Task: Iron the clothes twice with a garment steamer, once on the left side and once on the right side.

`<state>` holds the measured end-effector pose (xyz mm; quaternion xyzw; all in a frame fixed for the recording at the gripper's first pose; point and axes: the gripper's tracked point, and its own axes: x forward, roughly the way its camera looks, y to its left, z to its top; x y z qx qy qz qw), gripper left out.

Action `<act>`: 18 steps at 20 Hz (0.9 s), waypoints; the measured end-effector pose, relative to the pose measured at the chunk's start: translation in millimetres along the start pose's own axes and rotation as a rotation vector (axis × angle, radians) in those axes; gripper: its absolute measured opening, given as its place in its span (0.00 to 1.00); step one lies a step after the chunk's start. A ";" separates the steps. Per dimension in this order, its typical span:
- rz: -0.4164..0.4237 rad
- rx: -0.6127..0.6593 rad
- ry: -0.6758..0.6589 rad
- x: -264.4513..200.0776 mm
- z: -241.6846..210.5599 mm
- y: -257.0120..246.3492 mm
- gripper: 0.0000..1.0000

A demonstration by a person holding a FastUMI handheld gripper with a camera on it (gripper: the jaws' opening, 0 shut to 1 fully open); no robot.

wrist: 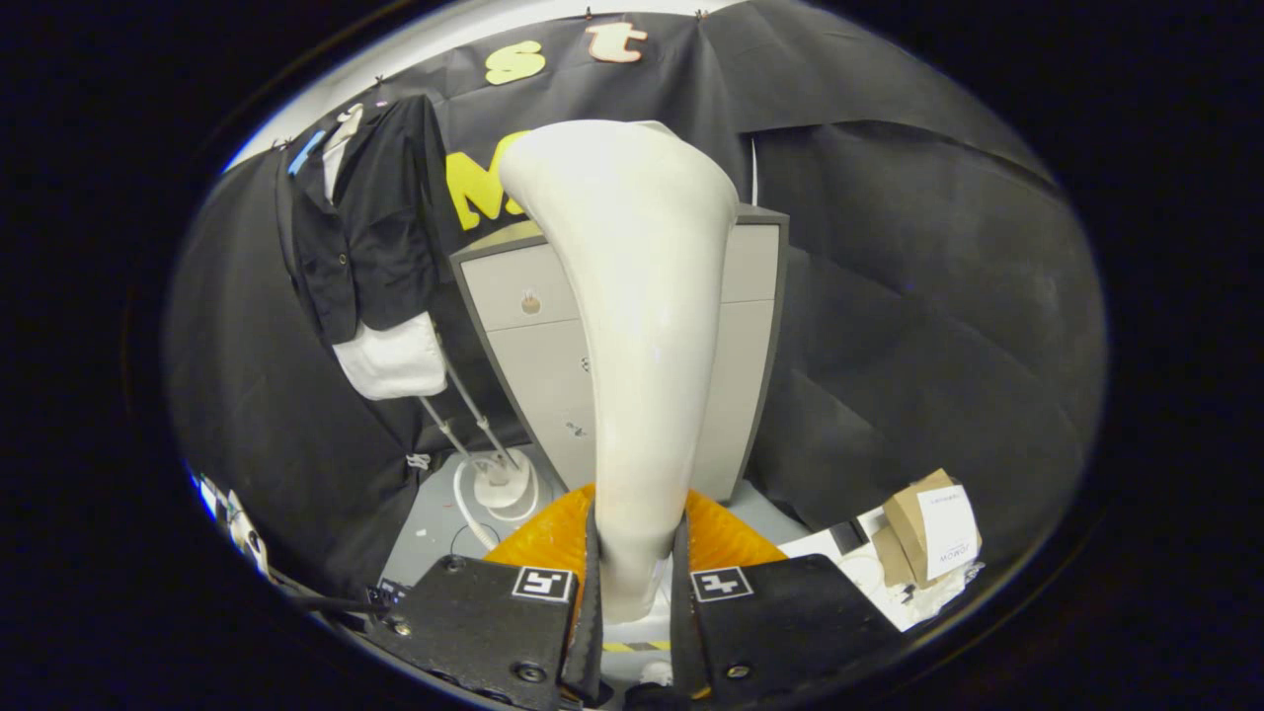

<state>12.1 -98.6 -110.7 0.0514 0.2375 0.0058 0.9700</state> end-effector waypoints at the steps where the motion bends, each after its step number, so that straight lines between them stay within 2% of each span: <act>1: 0.002 0.001 0.003 0.9 -0.6 -0.3 0.31; 18: 0.014 -0.006 0.011 -1.9 -1.8 1.4 0.30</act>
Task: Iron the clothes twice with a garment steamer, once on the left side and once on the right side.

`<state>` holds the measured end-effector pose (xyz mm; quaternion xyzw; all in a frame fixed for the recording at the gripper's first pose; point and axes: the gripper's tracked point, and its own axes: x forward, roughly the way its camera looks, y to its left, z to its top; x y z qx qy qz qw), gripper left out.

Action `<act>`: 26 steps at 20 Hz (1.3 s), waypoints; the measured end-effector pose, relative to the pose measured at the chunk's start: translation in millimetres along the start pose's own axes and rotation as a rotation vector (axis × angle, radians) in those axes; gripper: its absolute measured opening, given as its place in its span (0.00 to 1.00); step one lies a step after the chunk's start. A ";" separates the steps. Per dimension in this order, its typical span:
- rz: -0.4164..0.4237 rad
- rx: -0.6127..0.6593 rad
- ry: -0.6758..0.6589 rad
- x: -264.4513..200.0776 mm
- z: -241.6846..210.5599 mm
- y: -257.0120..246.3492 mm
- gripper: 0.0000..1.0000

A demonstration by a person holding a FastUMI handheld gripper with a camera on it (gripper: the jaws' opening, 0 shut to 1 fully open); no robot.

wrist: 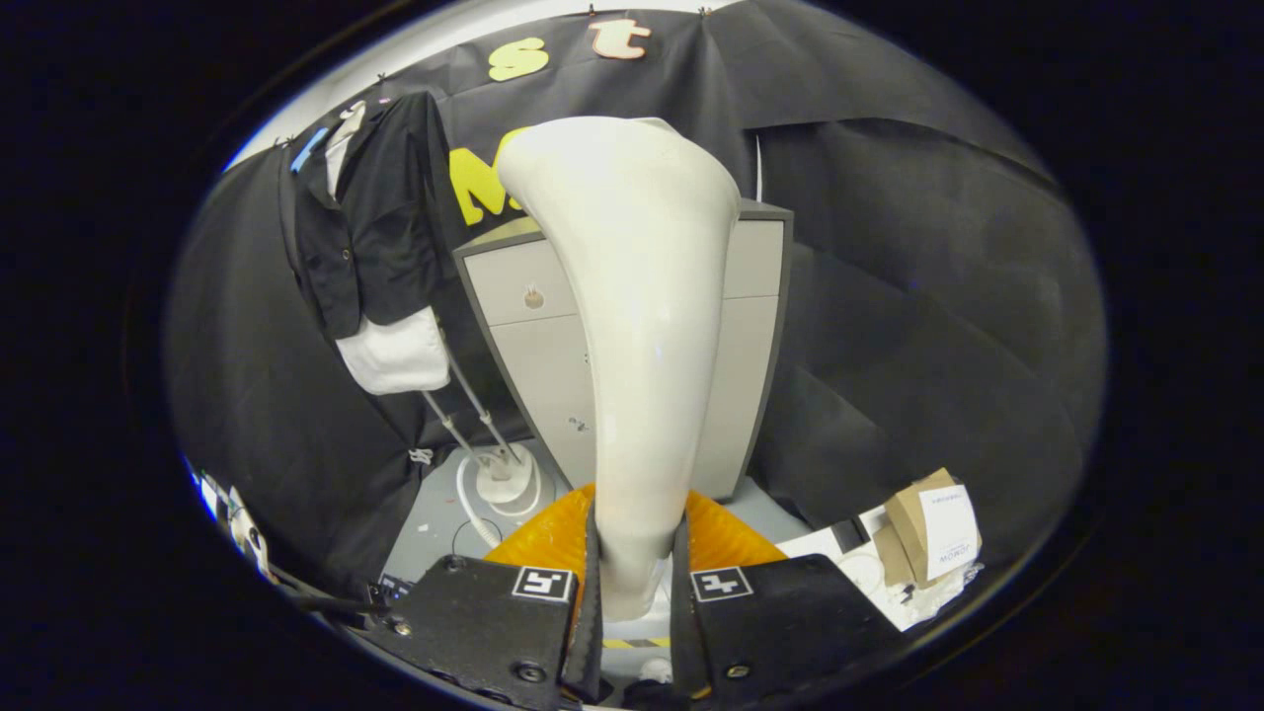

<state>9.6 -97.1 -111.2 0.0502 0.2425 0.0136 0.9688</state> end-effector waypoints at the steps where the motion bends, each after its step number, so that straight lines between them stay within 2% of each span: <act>1: 0.001 0.000 0.000 0.5 0.5 0.9 0.30; 26: 0.006 -0.022 -0.007 8.1 15.2 8.1 0.30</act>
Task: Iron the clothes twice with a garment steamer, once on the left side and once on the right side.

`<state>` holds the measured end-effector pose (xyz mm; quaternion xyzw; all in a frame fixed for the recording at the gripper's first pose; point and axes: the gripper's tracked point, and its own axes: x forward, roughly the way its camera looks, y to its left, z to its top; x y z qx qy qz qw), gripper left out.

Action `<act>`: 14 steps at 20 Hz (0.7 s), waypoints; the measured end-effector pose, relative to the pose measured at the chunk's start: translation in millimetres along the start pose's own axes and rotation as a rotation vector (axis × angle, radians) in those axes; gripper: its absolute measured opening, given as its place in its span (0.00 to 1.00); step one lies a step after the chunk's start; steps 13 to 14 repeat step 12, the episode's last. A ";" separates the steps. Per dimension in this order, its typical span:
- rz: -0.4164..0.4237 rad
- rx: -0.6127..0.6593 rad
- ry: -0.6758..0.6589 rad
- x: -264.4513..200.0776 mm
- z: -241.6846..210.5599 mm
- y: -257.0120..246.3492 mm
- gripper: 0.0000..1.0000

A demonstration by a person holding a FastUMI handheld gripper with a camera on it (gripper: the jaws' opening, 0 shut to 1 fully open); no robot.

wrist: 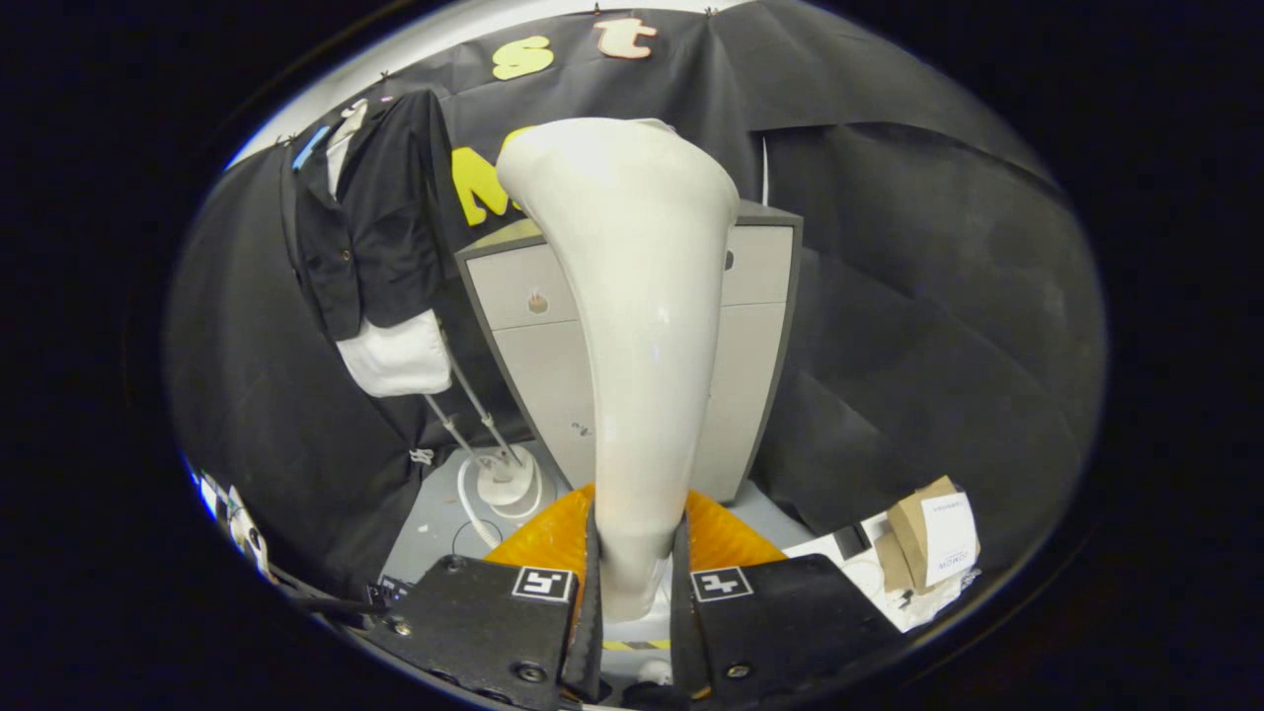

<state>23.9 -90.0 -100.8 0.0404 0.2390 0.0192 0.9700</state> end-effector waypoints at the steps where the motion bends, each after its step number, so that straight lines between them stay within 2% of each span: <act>1: 0.002 -0.011 -0.003 -0.3 1.2 2.0 0.30; 14: 0.031 -0.050 -0.019 -6.0 4.9 25.0 0.30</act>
